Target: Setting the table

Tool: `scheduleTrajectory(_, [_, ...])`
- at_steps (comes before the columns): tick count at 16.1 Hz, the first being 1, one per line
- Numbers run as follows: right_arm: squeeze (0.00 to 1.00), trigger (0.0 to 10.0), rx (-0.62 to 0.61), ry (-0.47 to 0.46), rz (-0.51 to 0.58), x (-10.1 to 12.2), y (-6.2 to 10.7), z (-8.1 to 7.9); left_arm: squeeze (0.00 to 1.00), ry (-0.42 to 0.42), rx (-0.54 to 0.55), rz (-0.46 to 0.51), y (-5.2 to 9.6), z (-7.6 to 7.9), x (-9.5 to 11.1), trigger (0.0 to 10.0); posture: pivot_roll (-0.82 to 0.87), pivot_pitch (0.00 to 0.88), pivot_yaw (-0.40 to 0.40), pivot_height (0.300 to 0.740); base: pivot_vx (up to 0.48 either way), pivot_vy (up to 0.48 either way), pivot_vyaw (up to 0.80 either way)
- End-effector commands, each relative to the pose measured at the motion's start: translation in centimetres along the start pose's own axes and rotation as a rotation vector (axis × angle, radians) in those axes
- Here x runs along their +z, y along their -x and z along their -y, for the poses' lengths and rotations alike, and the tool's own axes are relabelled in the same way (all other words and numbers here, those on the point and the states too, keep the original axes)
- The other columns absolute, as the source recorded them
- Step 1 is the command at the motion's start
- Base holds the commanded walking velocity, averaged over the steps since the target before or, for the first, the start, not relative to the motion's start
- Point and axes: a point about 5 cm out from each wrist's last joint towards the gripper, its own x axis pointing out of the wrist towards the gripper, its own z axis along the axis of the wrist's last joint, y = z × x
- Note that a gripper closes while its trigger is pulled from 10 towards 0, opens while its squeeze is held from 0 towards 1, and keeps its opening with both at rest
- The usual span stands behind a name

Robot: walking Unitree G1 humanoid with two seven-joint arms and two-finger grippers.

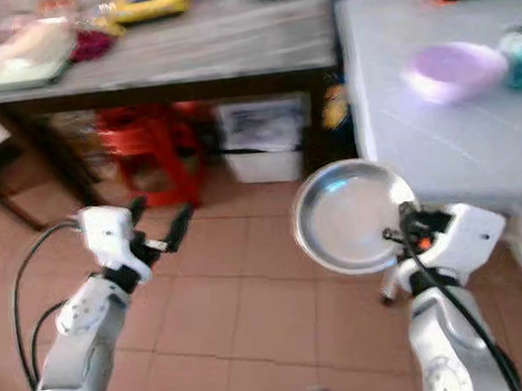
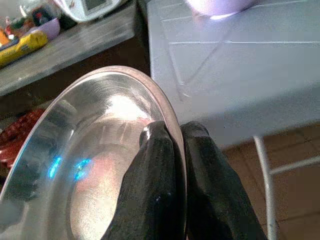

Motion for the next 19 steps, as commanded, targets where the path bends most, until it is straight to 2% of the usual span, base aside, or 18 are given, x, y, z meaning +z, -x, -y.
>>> scheduleTrajectory(1, [0.00,10.0,0.030,-0.015,0.027,0.41,0.06,-0.79,0.00,-0.028,0.013,0.003,0.26,-0.82,0.41,10.0,-0.18,0.127,0.095,0.740,0.368,0.000,0.41])
scheduleTrajectory(6, [0.00,10.0,0.032,-0.013,0.027,0.36,0.04,-0.81,0.00,-0.027,0.012,0.001,0.25,-0.81,0.35,10.0,-0.18,0.123,0.095,0.740,0.358,0.000,0.59])
scheduleTrajectory(10, [0.00,10.0,0.028,-0.018,0.023,0.27,0.04,-0.81,0.00,-0.027,0.006,-0.001,0.14,-0.64,0.29,10.0,-0.18,0.124,0.097,0.740,0.350,0.000,0.00])
scheduleTrajectory(19, [0.00,10.0,0.017,-0.033,0.015,0.10,0.19,-0.62,0.00,-0.025,-0.002,-0.008,0.25,-0.43,0.11,10.0,-0.18,0.129,0.096,0.740,0.341,0.000,-0.63])
